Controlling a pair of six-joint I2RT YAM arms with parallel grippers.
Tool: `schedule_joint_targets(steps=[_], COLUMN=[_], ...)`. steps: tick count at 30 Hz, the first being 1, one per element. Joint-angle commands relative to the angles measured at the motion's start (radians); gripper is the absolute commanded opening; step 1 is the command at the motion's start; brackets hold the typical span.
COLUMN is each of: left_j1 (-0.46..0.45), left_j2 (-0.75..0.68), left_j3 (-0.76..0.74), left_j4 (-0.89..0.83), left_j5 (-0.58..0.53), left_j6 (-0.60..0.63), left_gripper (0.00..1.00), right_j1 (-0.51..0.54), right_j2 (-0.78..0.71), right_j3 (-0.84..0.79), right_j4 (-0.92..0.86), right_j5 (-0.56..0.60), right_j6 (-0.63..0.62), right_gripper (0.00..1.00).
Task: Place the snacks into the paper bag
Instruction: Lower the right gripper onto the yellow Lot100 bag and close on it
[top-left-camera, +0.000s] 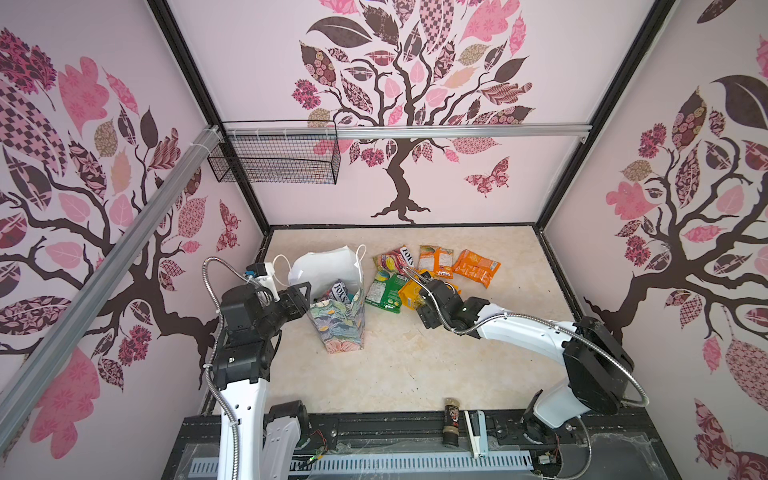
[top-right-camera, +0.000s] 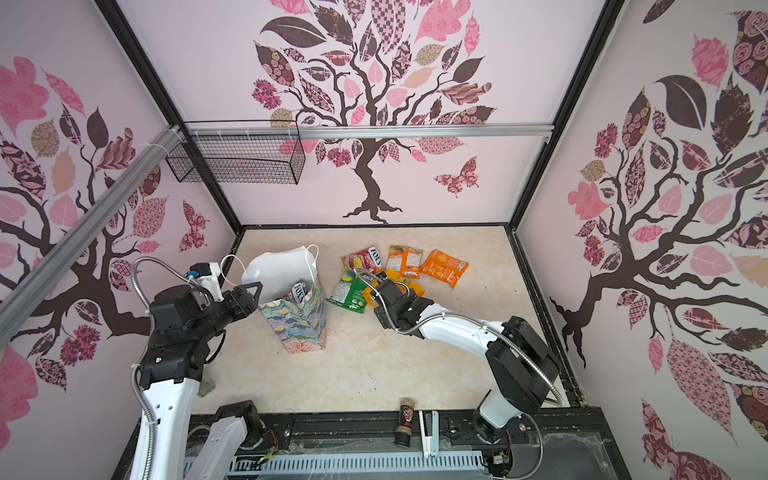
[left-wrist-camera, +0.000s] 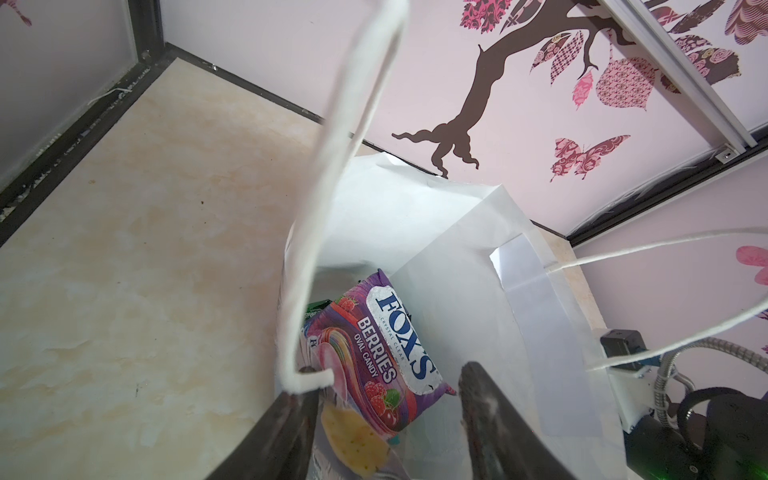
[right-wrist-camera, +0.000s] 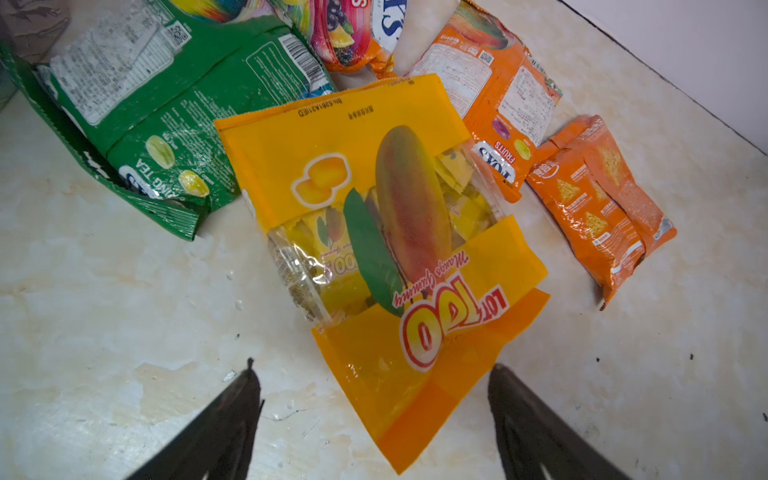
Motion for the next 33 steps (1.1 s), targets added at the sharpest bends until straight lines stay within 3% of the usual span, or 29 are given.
schedule_joint_targets(steps=[1, 6, 21, 25, 33], left_j1=[0.004, 0.005, 0.005, 0.004, 0.004], left_j2=[-0.006, -0.005, -0.005, -0.006, -0.005], left_j3=[-0.024, -0.022, -0.022, -0.022, -0.022], left_j4=[0.012, 0.010, 0.011, 0.011, 0.011], left_j5=[0.001, 0.000, -0.003, -0.005, -0.005], left_j6=[-0.002, -0.001, -0.001, 0.000, -0.001], left_gripper=[0.59, 0.59, 0.59, 0.59, 0.59], right_j1=[-0.009, -0.008, -0.015, -0.017, -0.021], right_j2=[0.017, 0.074, 0.176, 0.189, 0.178], right_j3=[0.002, 0.033, 0.083, 0.085, 0.058], right_j4=[0.021, 0.021, 0.040, 0.041, 0.031], right_j5=[-0.043, -0.008, 0.018, 0.016, 0.025], right_j6=[-0.031, -0.058, -0.089, -0.089, -0.073], right_gripper=[0.87, 0.86, 0.66, 0.58, 0.33])
